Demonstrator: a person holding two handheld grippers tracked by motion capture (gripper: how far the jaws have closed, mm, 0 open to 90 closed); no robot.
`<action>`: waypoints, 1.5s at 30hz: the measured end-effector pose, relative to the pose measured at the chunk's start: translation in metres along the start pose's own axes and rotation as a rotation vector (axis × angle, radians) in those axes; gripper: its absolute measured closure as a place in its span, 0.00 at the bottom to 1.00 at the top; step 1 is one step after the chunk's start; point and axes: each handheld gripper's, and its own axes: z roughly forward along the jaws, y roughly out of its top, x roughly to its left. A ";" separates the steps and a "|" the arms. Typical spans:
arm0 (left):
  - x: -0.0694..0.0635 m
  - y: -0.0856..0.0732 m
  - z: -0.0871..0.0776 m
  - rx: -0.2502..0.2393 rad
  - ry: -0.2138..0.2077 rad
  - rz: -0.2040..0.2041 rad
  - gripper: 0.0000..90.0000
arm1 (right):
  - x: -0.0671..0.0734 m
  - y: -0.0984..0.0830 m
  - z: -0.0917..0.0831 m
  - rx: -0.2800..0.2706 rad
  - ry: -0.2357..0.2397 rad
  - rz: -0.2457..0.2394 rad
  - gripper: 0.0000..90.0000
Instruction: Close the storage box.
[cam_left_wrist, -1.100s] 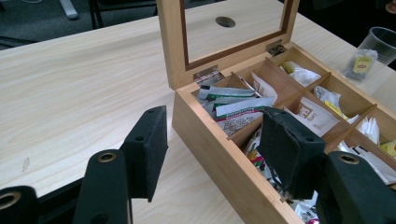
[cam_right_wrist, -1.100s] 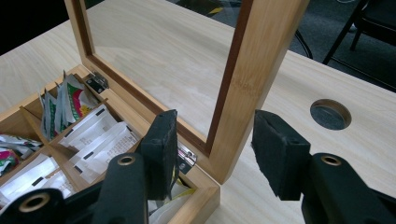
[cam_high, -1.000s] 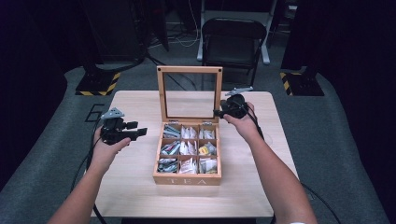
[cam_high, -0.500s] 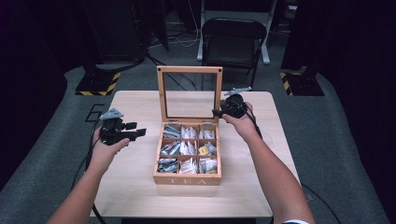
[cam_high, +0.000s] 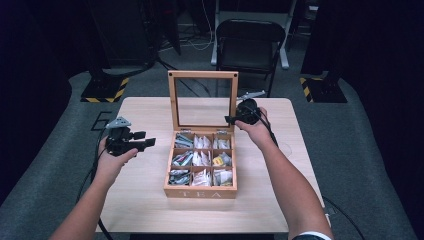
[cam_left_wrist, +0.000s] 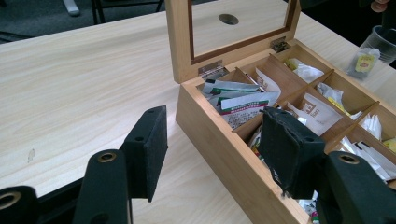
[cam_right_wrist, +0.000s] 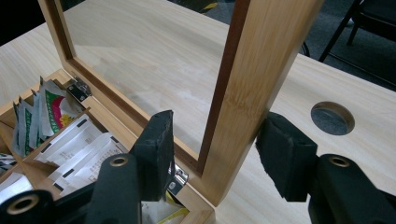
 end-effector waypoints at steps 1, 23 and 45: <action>0.000 0.000 -0.001 -0.001 0.004 -0.002 0.46 | 0.000 0.001 0.000 -0.003 -0.001 -0.012 0.51; -0.004 0.007 0.002 -0.012 0.000 0.006 0.46 | 0.000 -0.003 -0.015 -0.012 0.010 -0.016 0.73; -0.013 0.038 0.020 -0.022 -0.009 0.043 0.48 | 0.011 -0.016 -0.026 -0.054 0.002 -0.041 0.71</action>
